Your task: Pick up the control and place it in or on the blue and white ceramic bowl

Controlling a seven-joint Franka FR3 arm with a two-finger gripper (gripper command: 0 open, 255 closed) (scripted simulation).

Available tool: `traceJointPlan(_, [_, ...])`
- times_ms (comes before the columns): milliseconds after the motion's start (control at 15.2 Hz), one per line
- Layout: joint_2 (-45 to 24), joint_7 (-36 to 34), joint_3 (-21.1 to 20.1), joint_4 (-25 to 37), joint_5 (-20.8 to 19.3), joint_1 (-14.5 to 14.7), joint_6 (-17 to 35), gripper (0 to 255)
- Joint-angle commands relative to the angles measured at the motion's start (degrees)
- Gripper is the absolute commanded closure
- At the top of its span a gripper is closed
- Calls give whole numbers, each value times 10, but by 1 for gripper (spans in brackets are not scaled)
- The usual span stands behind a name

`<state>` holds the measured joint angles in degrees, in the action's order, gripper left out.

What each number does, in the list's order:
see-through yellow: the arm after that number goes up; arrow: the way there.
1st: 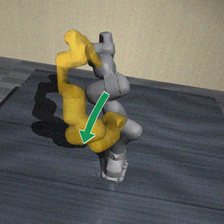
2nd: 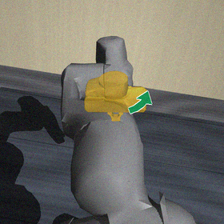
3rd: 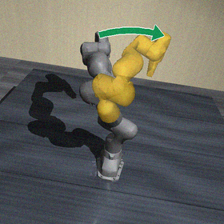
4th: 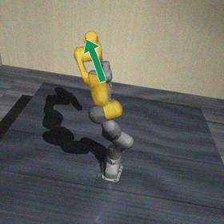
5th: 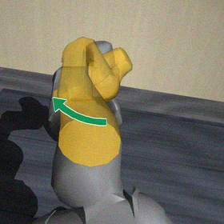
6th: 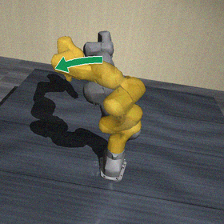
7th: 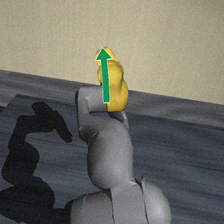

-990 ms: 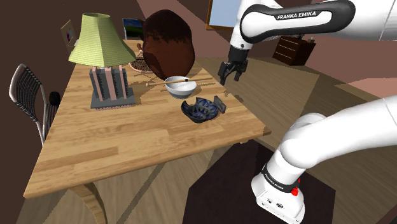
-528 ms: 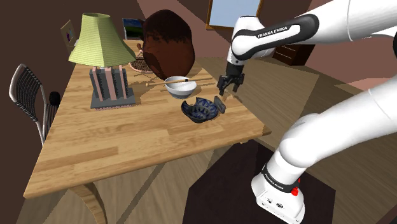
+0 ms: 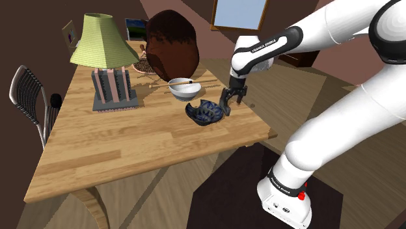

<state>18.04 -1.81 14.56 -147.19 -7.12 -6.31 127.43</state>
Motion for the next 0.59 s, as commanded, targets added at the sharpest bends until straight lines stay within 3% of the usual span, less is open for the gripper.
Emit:
traceJointPlan(0, [-8,1,2,-12,0,0,20,0])
traceJointPlan(132, [-22,2,4,-22,1,0,43,0])
traceJointPlan(528, [-22,2,4,-22,1,0,43,0])
